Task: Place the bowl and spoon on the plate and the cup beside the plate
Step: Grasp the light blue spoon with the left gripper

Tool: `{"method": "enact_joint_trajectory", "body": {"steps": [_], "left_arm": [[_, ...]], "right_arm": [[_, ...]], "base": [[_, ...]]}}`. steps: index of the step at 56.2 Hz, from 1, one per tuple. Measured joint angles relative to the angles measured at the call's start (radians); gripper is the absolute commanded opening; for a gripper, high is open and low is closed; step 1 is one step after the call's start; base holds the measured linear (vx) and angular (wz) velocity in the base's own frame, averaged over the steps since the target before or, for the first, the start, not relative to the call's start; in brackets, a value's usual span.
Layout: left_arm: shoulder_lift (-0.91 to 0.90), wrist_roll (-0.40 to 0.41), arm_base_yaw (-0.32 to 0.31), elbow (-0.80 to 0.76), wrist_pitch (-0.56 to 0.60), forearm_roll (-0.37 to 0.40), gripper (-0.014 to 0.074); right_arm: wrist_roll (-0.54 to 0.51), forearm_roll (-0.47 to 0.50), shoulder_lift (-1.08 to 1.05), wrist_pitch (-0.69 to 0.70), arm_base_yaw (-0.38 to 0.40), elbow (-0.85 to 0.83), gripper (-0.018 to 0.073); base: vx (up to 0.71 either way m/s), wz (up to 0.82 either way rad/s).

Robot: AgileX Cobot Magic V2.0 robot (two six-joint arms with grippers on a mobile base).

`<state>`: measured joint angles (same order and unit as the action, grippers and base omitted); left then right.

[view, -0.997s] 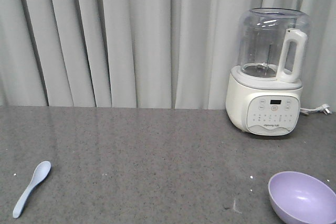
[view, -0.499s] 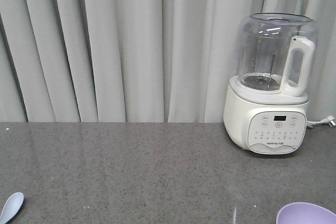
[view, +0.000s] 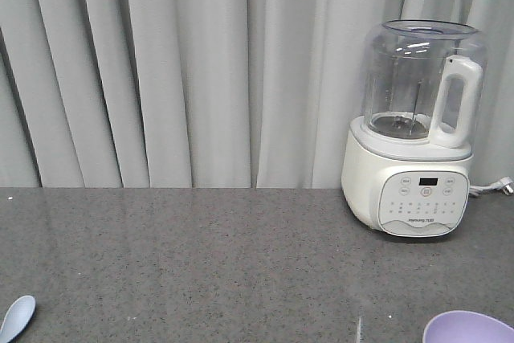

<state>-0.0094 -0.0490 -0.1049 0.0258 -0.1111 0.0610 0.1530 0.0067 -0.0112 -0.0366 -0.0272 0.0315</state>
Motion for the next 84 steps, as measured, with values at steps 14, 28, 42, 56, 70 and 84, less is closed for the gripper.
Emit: {"method": "enact_joint_trajectory", "body": {"steps": [14, 28, 42, 56, 70, 84], "left_arm": [[0.0, 0.055, 0.0, -0.01, 0.183, 0.013, -0.0003], [0.202, 0.067, 0.0, -0.471, 0.153, 0.025, -0.0003], [0.752, -0.032, 0.0, -0.901, -0.047, 0.025, -0.0003], [0.902, -0.036, 0.0, -0.928, -0.101, 0.025, 0.0064], [0.902, -0.046, 0.0, -0.93, -0.068, 0.024, 0.0576], [0.902, -0.047, 0.0, -0.93, -0.025, 0.025, 0.0597]], "right_arm": [[-0.016, 0.0, 0.0, 0.148, 0.0, -0.006, -0.0008], [-0.172, 0.0, 0.166, 0.02, 0.0, -0.462, -0.0008], [-0.211, 0.005, 0.64, -0.047, 0.0, -0.75, -0.0008], [-0.211, 0.037, 0.756, -0.089, 0.0, -0.755, 0.002], [-0.213, 0.038, 0.756, -0.087, 0.0, -0.755, 0.0548], [-0.213, 0.041, 0.756, -0.087, 0.0, -0.755, 0.0676]], "base": [[0.0, 0.0], [0.0, 0.0], [0.0, 0.0], [0.0, 0.0], [0.0, 0.0], [0.0, 0.0]]}}
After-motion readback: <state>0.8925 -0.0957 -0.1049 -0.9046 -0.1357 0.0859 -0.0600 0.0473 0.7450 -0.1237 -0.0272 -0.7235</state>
